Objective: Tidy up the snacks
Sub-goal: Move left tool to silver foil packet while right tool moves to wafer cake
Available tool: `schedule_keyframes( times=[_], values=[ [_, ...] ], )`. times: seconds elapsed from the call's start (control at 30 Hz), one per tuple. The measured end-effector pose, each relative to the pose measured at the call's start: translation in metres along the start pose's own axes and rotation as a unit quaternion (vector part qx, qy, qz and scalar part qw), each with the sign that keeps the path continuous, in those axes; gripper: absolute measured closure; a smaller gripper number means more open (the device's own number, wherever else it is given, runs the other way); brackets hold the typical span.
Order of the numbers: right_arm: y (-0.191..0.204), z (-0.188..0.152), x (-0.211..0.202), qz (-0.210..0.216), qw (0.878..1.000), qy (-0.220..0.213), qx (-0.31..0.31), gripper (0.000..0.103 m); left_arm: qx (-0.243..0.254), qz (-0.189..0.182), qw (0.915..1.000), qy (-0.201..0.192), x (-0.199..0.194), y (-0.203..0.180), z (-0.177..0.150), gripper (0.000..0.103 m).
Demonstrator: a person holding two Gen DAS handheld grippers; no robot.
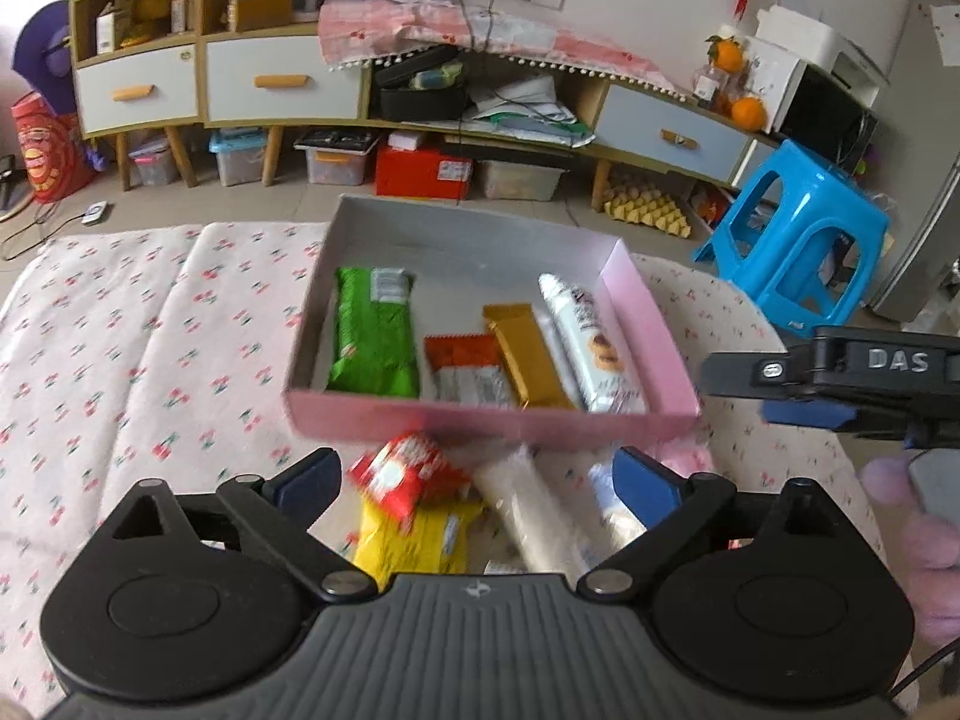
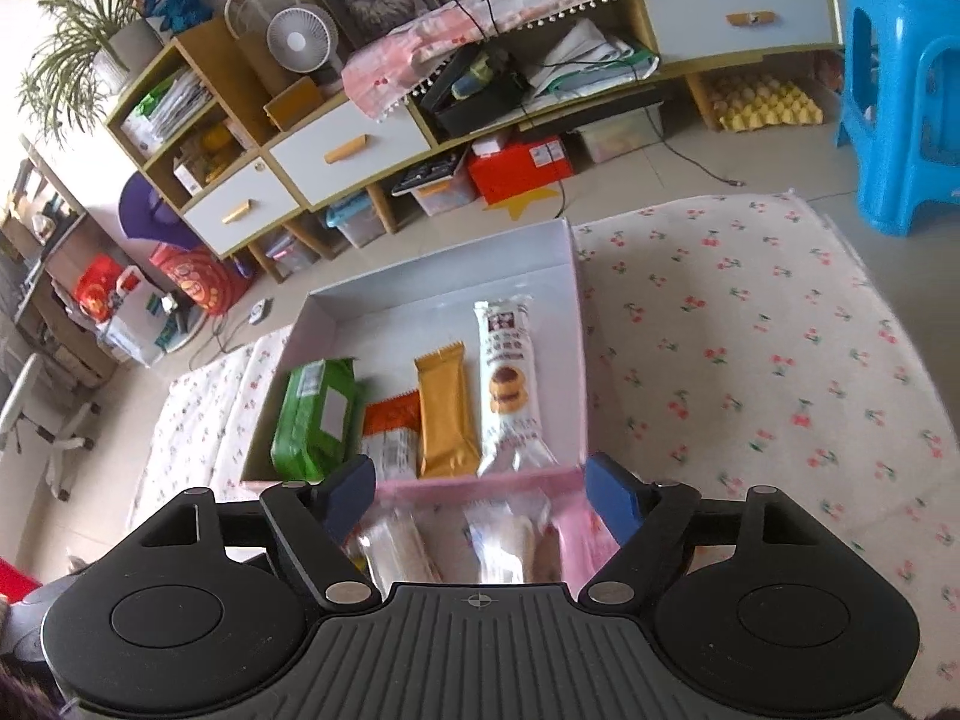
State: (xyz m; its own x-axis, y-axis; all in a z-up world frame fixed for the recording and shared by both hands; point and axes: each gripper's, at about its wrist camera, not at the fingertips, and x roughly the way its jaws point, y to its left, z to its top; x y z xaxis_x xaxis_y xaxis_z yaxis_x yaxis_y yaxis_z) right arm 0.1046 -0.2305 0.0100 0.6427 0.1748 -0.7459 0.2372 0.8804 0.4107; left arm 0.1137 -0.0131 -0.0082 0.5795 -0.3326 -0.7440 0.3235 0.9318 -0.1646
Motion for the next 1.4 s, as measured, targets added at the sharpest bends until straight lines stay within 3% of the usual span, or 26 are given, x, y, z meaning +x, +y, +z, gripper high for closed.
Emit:
schedule_keyframes(
  times=[0.4,0.53,0.8,0.9,1.03,1.2,1.27,1.4],
  values=[
    [0.009,-0.057,-0.02,-0.008,0.999,0.019,-0.03,0.019,-0.029,0.066,0.9972,0.018,-0.033,0.019,-0.043,0.002],
    [0.016,-0.08,-0.018,0.015,0.998,0.015,-0.067,0.018,-0.032,0.079,0.9964,0.003,-0.043,0.025,-0.065,0.002],
    [0.035,-0.113,-0.011,0.01,0.99,0.058,-0.127,0.018,-0.109,0.13,0.9855,0.005,-0.047,0.045,-0.109,0.004],
    [0.038,-0.125,-0.01,0.001,0.984,0.066,-0.165,0.018,-0.138,0.111,0.9841,-0.005,-0.046,0.05,-0.123,0.005],
    [0.04,-0.143,-0.003,-0.013,0.97,0.078,-0.229,0.018,-0.113,0.075,0.9908,-0.004,-0.044,0.052,-0.131,0.01],
    [0.043,-0.164,0.007,-0.024,0.956,0.074,-0.282,0.016,-0.087,0.084,0.9924,-0.021,-0.046,0.048,-0.14,0.014],
    [0.048,-0.167,0.008,-0.023,0.951,0.069,-0.3,0.016,-0.091,0.091,0.9914,-0.023,-0.046,0.047,-0.141,0.015],
    [0.05,-0.162,0.011,-0.024,0.953,0.076,-0.294,0.016,-0.125,0.105,0.9866,-0.016,-0.046,0.045,-0.138,0.017]
  ],
)
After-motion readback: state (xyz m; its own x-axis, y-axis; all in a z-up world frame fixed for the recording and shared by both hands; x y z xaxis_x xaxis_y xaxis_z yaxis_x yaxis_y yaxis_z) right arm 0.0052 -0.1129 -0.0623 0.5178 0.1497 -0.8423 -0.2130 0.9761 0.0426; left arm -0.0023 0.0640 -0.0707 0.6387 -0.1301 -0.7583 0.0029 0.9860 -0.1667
